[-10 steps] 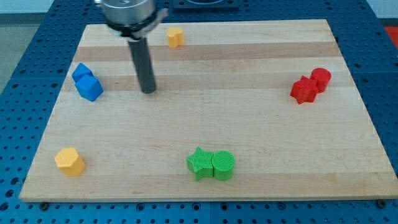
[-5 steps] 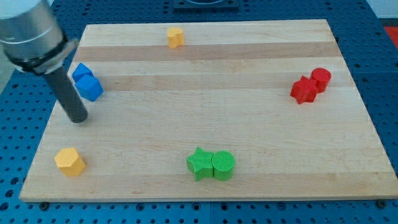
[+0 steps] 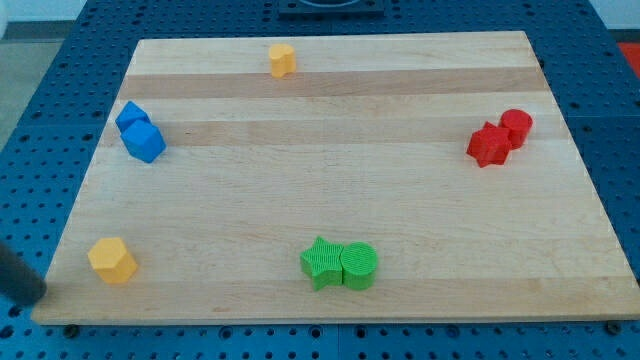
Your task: Move the yellow hexagon diagonal to the blue cube
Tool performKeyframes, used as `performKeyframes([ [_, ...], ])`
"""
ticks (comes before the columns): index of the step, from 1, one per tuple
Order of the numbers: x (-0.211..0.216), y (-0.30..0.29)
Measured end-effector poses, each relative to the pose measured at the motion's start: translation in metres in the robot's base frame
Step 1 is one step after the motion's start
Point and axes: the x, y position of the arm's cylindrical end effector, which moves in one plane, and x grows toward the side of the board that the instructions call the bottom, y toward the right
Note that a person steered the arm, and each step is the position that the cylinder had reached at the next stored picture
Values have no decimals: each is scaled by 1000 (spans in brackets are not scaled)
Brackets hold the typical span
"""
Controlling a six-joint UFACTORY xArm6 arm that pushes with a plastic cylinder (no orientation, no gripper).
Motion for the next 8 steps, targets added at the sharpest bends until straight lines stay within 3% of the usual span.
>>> performKeyframes([
  [2, -5, 22],
  [4, -62, 70],
  [6, -150, 90],
  [8, -164, 90],
])
